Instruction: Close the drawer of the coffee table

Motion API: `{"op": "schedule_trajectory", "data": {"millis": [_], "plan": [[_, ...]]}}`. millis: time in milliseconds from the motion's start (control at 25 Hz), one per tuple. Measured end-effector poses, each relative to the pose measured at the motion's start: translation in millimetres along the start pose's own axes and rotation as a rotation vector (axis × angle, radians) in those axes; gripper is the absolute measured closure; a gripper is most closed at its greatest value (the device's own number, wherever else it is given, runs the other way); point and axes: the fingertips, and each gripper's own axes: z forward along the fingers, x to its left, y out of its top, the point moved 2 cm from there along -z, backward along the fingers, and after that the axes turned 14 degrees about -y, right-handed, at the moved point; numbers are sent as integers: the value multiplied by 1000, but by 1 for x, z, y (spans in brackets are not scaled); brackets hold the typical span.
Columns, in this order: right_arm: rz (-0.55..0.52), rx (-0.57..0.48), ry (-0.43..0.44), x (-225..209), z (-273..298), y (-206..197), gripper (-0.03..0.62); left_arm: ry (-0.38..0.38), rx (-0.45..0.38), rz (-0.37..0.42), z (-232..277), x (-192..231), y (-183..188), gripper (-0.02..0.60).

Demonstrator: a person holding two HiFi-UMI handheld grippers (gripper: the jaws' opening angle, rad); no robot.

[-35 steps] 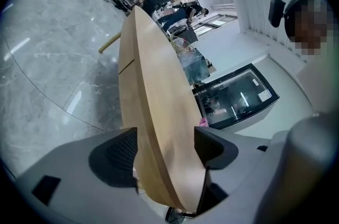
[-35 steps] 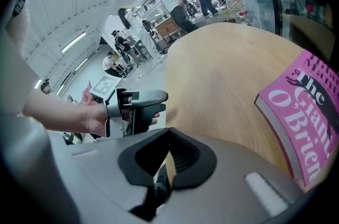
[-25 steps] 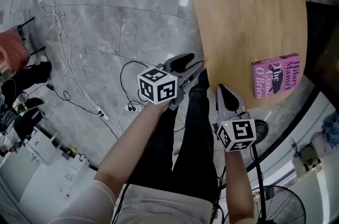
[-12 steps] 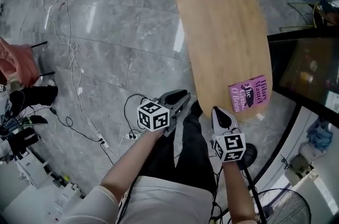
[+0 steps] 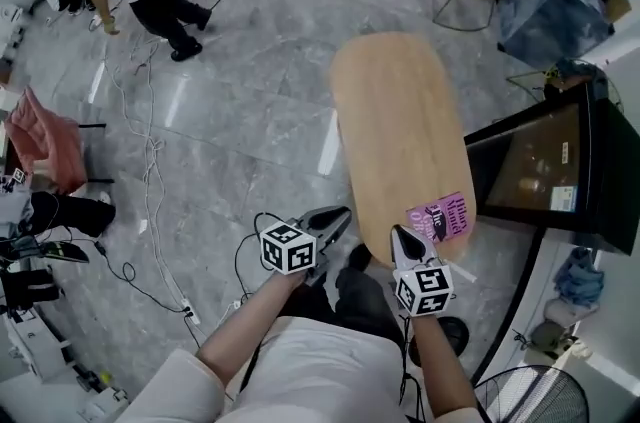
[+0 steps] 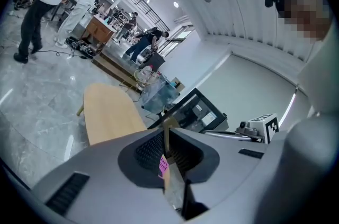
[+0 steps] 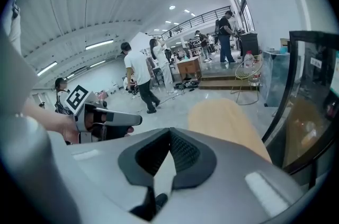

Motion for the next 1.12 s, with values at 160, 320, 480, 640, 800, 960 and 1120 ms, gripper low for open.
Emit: {"op": "schedule_trajectory", "data": {"millis": [160,320,480,640,800,960,1120], "plan": [[-40,-54,-3,3,-25,47,583,-14,-10,71,-13,-37,34,553],[-64,-111,-9,12,-50,90,583,-5,-20,146,-31,-70,66,565],[-71,-161,-1,25,-75,126,583,-29,-34,148,-46,-101,95,565],[-83,-211,0,36,-103,156,583,-37,-62,203,-65,-132,123,569],[-73,-266,-23,35,-123,183,583,-15,-70,280,-81,-148,146,571],[-81,-315,-40,35,-139,199,583,-37,-87,295,-96,-168,158,571],[-127,-352,-46,43,-155,209,583,-32,-125,358,-113,-192,173,572]]}}
